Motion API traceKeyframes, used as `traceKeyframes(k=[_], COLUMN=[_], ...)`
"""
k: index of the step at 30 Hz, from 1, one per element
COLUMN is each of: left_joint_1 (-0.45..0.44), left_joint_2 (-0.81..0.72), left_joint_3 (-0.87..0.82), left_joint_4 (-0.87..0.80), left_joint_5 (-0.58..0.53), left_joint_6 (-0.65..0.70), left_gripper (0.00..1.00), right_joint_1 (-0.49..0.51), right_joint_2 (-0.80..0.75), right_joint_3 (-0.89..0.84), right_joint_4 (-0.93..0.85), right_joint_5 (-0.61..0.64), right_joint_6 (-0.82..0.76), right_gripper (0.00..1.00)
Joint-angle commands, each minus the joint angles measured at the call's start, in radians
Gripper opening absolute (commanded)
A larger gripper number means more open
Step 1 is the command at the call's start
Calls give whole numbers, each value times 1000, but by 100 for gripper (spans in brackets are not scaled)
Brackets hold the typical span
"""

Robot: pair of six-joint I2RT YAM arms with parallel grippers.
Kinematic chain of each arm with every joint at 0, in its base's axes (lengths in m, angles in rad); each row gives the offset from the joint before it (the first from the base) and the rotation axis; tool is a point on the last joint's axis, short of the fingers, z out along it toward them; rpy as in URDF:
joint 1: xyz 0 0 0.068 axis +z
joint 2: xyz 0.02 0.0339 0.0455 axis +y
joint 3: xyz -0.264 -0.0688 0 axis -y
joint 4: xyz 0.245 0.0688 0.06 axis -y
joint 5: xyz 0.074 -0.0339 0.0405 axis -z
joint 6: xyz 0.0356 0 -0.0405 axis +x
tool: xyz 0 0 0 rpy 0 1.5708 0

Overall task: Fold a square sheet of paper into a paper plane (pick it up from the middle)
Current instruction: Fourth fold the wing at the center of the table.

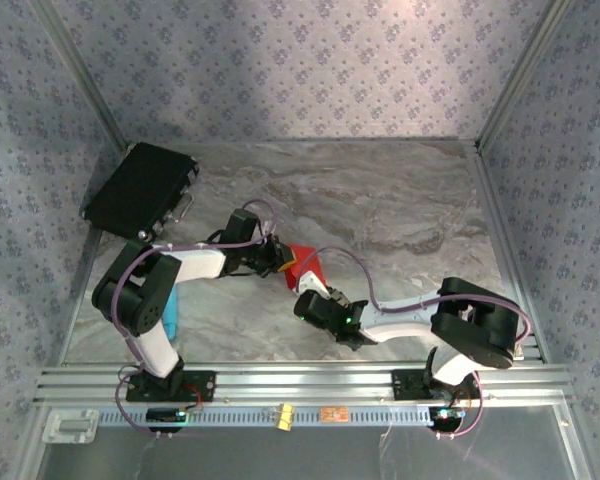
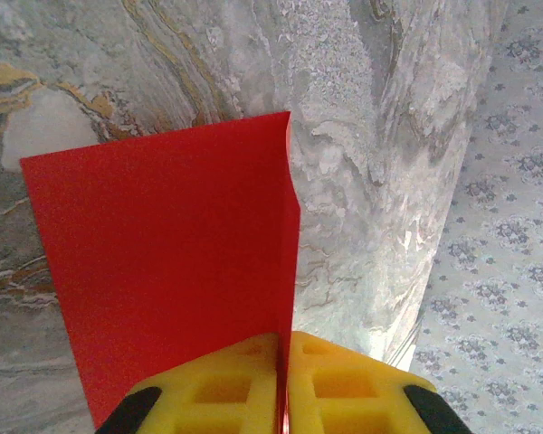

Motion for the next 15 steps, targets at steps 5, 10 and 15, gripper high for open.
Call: traceKeyframes(k=[5,10,15], left_joint_1=[-3,-2,-4], left_joint_2=[-7,-3,-3], left_joint_3=[31,31,34], left_joint_4=[-22,-22,-23], left_joint_5=[14,14,13], left_joint_6=[7,7,7], left_gripper=[8,8,8], right_joint_1=[-6,-6,-7], right_joint_2=[-13,-13,-15], right_joint_3=[11,7,4], right_joint_4=[-43,-21,-10], right_joint_5=[55,35,27], right_joint_6=[39,39,38], right_gripper=[29,26,23])
